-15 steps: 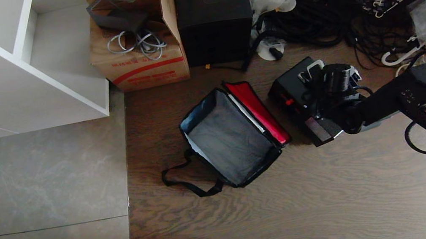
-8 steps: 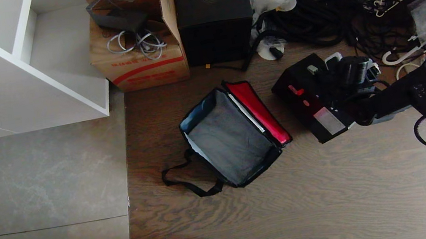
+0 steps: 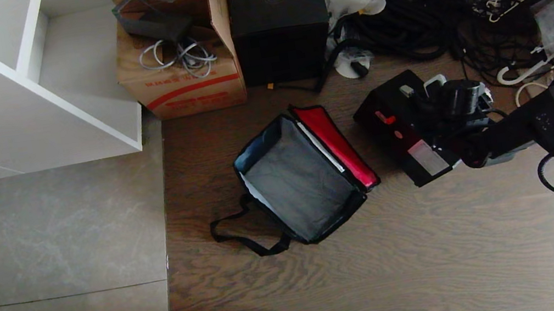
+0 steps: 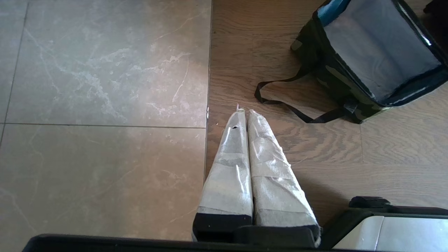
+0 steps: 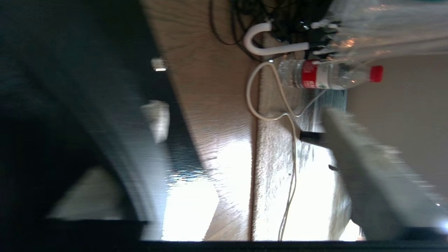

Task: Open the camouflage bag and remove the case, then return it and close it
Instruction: Grip the handle again, then place the black box back

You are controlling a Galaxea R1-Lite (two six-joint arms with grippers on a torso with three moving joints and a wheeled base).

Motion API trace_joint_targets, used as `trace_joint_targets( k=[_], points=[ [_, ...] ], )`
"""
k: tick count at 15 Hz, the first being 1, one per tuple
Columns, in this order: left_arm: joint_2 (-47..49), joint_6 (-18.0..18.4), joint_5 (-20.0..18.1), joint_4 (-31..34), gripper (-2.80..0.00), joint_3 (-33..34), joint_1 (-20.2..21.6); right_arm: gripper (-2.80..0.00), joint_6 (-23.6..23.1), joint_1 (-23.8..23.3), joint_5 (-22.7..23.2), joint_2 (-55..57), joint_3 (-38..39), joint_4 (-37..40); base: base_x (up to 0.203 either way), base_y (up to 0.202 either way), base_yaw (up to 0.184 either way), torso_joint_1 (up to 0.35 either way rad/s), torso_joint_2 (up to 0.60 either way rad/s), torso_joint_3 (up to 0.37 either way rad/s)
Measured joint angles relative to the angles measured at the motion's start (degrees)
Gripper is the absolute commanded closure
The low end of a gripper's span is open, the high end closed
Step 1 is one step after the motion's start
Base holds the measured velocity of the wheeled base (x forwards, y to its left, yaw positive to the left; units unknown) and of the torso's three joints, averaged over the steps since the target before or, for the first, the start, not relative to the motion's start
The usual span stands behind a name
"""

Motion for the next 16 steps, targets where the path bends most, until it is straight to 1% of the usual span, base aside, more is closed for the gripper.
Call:
trace_joint_targets(
  k=[9,16],
  points=[
    [0.0,0.0,0.0,0.0,0.0,0.0,0.0,0.0,0.0,0.3,-0.4,-1.1,0.7,-0.9,0.0,0.0,0.0,0.0,0.0,0.0],
    [0.0,0.0,0.0,0.0,0.0,0.0,0.0,0.0,0.0,0.4,-0.6,-4.5,0.9,-0.8,0.0,0.0,0.0,0.0,0.0,0.0]
  ],
)
